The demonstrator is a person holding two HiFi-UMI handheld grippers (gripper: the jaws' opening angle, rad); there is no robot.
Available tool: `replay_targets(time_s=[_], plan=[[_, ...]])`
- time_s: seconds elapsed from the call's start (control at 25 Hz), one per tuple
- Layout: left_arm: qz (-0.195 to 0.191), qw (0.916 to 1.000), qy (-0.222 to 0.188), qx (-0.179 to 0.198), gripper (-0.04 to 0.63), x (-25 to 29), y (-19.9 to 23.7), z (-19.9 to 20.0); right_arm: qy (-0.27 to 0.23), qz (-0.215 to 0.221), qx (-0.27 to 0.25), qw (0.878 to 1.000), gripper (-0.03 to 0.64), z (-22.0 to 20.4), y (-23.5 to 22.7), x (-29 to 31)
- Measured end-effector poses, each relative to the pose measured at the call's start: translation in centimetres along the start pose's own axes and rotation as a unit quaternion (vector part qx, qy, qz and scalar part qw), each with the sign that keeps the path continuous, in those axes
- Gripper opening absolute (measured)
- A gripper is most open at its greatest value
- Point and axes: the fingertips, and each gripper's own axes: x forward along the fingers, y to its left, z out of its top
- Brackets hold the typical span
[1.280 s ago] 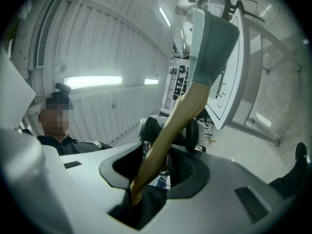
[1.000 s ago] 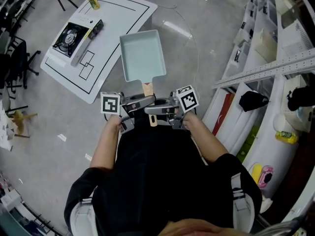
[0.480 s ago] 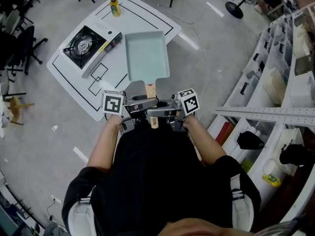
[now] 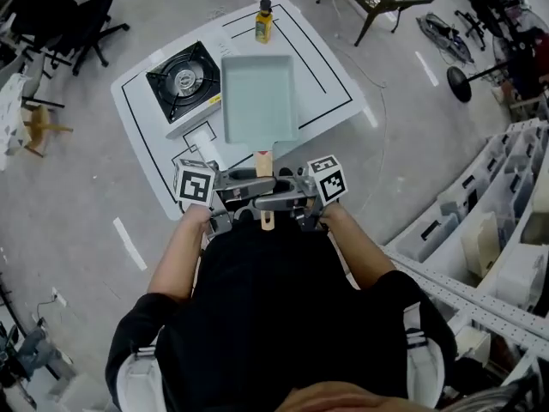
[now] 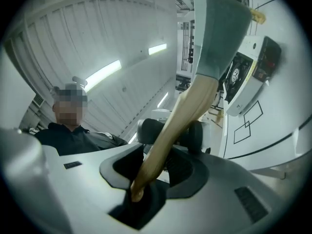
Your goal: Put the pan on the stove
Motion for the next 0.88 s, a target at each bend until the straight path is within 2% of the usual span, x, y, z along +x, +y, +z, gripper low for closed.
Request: replay_targets(time_s=[0.2,0.44,0.72,0.88], plan=[[0.042,0.9960,-0.078,-0.006,0.169,0.3,2.6,4.9,0.080,0.035,0.033,0.996,0.150,4.2,-1.9,-1.5],[0.081,0.9829,-0.165,-0.005,0.169,-0.2,3.6,9.6,0.141,0.078,0.065,0.985,0.147,8.4,-2.5,-2.1],[0.118,0.9583,-0.261,-0.001,0.167,-2.0,4.0,11.1,0.201,0.125,0.100,0.966,0.144,9.5,-2.9,-1.5],[0.128,0.9521,-0.278,0.002,0.167,-3.4,4.5,11.7,0.217,0.136,0.103,0.961,0.144,10.0,-3.7,-0.6]])
